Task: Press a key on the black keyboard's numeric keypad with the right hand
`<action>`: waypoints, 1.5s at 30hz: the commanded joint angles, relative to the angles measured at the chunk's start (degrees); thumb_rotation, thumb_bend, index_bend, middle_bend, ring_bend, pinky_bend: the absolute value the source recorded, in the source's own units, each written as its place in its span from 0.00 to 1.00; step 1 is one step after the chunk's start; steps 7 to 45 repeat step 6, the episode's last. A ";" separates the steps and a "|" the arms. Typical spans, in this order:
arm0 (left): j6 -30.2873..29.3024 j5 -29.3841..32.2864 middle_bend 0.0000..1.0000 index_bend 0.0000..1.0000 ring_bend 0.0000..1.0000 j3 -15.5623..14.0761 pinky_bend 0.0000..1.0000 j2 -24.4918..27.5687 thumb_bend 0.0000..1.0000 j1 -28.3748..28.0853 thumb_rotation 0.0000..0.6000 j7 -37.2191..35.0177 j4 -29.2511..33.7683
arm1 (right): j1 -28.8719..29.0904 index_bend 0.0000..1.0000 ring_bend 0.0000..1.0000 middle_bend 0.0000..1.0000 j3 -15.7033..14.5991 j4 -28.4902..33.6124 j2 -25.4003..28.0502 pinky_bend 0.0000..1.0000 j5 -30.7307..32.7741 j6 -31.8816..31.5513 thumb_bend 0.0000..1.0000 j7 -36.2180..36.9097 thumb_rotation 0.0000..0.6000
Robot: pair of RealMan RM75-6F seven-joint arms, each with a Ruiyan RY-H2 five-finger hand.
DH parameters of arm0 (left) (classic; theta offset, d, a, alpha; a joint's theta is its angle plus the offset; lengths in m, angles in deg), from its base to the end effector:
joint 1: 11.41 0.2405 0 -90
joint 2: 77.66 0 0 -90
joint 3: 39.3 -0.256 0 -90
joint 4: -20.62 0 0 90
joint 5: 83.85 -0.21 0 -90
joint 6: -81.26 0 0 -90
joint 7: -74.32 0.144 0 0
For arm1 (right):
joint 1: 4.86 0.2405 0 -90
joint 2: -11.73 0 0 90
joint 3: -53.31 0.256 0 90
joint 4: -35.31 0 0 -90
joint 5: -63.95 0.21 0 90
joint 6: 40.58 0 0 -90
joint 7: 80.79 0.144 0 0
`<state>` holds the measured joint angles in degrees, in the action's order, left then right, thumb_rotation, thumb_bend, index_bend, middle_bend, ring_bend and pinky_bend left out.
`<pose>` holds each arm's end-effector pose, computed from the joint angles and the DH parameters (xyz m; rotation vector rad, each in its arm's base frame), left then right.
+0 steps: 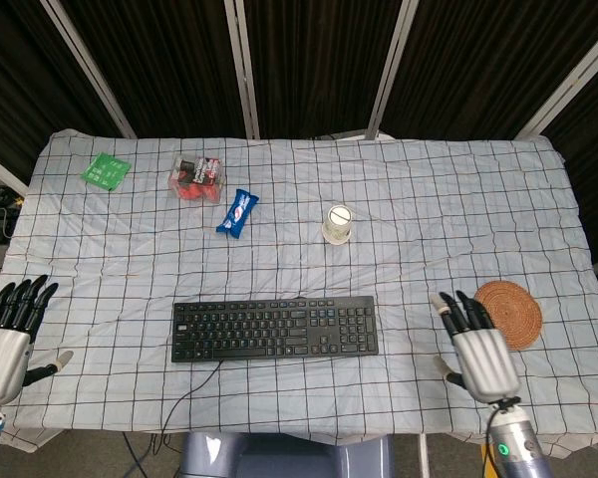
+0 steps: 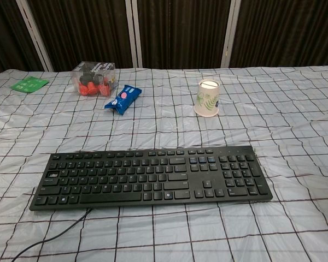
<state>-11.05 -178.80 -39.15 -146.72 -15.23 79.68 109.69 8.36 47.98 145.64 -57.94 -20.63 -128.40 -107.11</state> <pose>-0.2932 0.1638 0.1382 -1.4740 -0.7432 -0.9798 -0.2229 -0.1791 0.1023 1.5613 -0.8516 0.8892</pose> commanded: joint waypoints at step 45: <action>-0.47 -1.33 0.00 0.00 0.00 -0.74 0.00 -0.21 0.06 0.33 1.00 0.63 -0.38 | -8.35 0.00 0.00 0.00 -0.93 -11.82 5.49 0.00 -5.51 -9.68 0.06 15.14 1.00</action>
